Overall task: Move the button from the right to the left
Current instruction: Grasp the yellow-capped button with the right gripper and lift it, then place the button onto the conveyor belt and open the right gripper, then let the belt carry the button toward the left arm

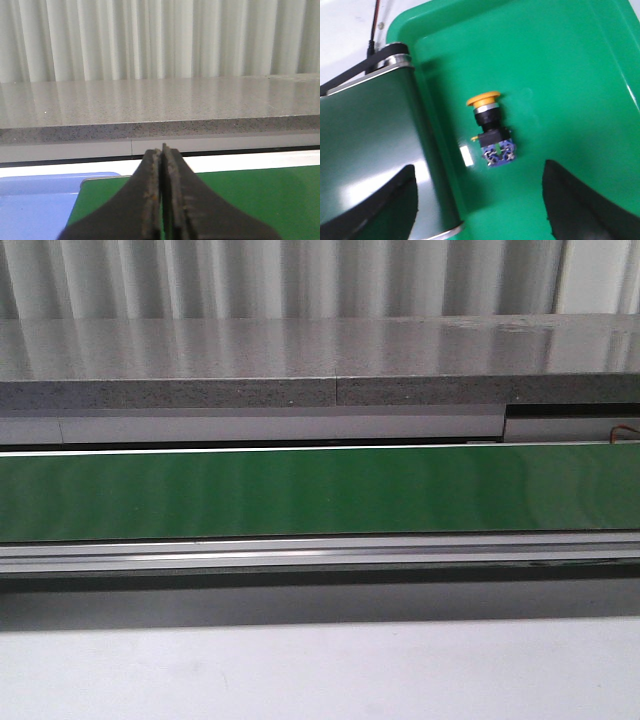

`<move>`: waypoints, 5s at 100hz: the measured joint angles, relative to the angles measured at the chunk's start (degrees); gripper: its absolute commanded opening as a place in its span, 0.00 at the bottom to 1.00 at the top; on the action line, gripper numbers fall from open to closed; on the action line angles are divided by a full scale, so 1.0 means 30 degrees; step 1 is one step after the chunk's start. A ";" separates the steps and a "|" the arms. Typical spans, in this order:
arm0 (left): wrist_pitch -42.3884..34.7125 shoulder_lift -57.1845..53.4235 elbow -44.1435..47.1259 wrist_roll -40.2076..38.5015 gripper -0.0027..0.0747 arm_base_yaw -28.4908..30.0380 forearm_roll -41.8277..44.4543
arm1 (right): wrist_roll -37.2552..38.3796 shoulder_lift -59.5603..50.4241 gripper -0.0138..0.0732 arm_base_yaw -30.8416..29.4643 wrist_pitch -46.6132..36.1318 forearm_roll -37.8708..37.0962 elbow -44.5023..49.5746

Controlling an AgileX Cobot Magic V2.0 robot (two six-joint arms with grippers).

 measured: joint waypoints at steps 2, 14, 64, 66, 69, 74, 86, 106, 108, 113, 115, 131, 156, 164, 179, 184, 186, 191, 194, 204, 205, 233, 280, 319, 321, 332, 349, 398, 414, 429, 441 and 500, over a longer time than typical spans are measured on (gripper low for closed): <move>0.0000 0.0000 0.0000 0.0000 0.01 0.0000 0.0000 | -0.0382 0.0346 0.77 -0.0179 -0.0118 0.0252 -0.0064; 0.0000 0.0000 0.0000 0.0000 0.01 0.0000 0.0000 | -0.2189 0.2212 0.77 -0.0532 -0.0835 0.1017 -0.0544; 0.0000 0.0000 0.0000 0.0000 0.01 0.0000 0.0000 | -0.4690 0.6448 0.77 0.0458 -0.3544 0.1328 -0.0717; 0.0000 0.0000 0.0000 0.0000 0.01 0.0000 0.0000 | -0.4736 0.6540 0.77 0.0552 -0.3591 0.1328 -0.0751; 0.0000 0.0000 0.0000 0.0000 0.01 0.0000 0.0000 | -0.4781 0.6746 0.77 0.0591 -0.3675 0.1328 -0.0736; 0.0000 0.0000 0.0000 0.0000 0.01 0.0000 0.0000 | -0.4818 0.7011 0.77 0.0695 -0.3766 0.1328 -0.0736; 0.0000 0.0000 0.0000 0.0000 0.01 0.0000 0.0000 | -0.4813 0.7679 0.77 0.0732 -0.4016 0.1293 -0.0736; 0.0000 0.0000 0.0000 0.0000 0.01 0.0000 0.0000 | -0.4853 0.8825 0.73 0.0732 -0.4109 0.1184 -0.0869; 0.0000 0.0000 0.0000 0.0000 0.01 0.0000 0.0000 | -0.4853 0.8819 0.69 0.0732 -0.4109 0.1187 -0.0915; 0.0000 0.0000 0.0000 0.0000 0.01 0.0000 0.0000 | -0.4888 0.8883 0.59 0.0732 -0.4146 0.1187 -0.0956; 0.0000 0.0000 0.0000 0.0000 0.01 0.0000 0.0000 | -0.4888 0.8923 0.53 0.0732 -0.4175 0.1187 -0.0956; 0.0000 0.0000 0.0000 0.0000 0.01 0.0000 0.0000 | -0.4888 0.8939 0.26 0.0732 -0.3967 0.1187 -0.1251; 0.0000 0.0000 0.0000 0.0000 0.01 0.0000 0.0000 | -0.4888 0.7755 0.26 0.0732 -0.1177 0.1736 -0.2824; 0.0000 0.0000 0.0000 0.0000 0.01 0.0000 0.0000 | -0.4888 0.6563 0.26 0.0871 -0.0586 0.2010 -0.3073; 0.0000 0.0000 0.0000 0.0000 0.01 0.0000 0.0000 | -0.4766 0.4577 0.26 0.1544 0.0480 0.2585 -0.3081; 0.0000 0.0000 0.0000 0.0000 0.01 0.0000 0.0000 | -0.4592 0.4304 0.26 0.1911 0.0755 0.2686 -0.3081; 0.0000 0.0000 0.0000 0.0000 0.01 0.0000 0.0000 | -0.4514 0.4199 0.26 0.2086 0.0833 0.2716 -0.3081; 0.0000 0.0000 0.0000 0.0000 0.01 0.0000 0.0000 | -0.4383 0.4128 0.26 0.2514 0.1001 0.2716 -0.3081; 0.0000 0.0000 0.0000 0.0000 0.01 0.0000 0.0000 | -0.4344 0.4128 0.26 0.2837 0.1057 0.2716 -0.3081; 0.0000 0.0000 0.0000 0.0000 0.01 0.0000 0.0000 | -0.4155 0.4168 0.26 0.3715 0.1172 0.2716 -0.3081; 0.0000 0.0000 0.0000 0.0000 0.01 0.0000 0.0000 | -0.4155 0.4168 0.26 0.3769 0.1172 0.2716 -0.3081; 0.0000 0.0000 0.0000 0.0000 0.01 0.0000 0.0000 | -0.3851 0.4297 0.26 0.4721 0.1448 0.2716 -0.2858; 0.0000 0.0000 0.0000 0.0000 0.01 0.0000 0.0000 | -0.3806 0.4297 0.49 0.4721 0.0462 0.2716 -0.1457; 0.0000 0.0000 0.0000 0.0000 0.01 0.0000 0.0000 | -0.3770 0.4297 0.90 0.4721 0.0462 0.2761 -0.1457; 0.0000 0.0000 0.0000 0.0000 0.01 0.0000 0.0000 | -0.3770 0.4297 0.89 0.4721 0.0462 0.2771 -0.1457; 0.0000 0.0000 0.0000 0.0000 0.01 0.0000 0.0000 | -0.3770 0.4164 0.89 0.4721 0.0181 0.3012 -0.1457; 0.0000 0.0000 0.0000 0.0000 0.01 0.0000 0.0000 | -0.4103 0.2500 0.89 0.4809 -0.0460 0.3473 -0.1443; 0.0000 0.0000 0.0000 0.0000 0.01 0.0000 0.0000 | -0.5519 -0.6209 0.89 0.6052 -0.2491 0.3312 0.2142; 0.0000 0.0000 0.0000 0.0000 0.01 0.0000 0.0000 | -0.5683 -0.9278 0.89 0.6052 -0.3124 0.3185 0.5470; 0.0000 0.0000 0.0000 0.0000 0.01 0.0000 0.0000 | -0.5788 -1.1999 0.89 0.6052 -0.3665 0.3322 0.8022; 0.0000 0.0000 0.0000 0.0000 0.01 0.0000 0.0000 | -0.5805 -1.4173 0.80 0.6052 -0.3674 0.3490 0.9144; 0.0000 0.0000 0.0000 0.0000 0.01 0.0000 0.0000 | -0.5836 -1.7299 0.08 0.6052 -0.2683 0.3771 1.0113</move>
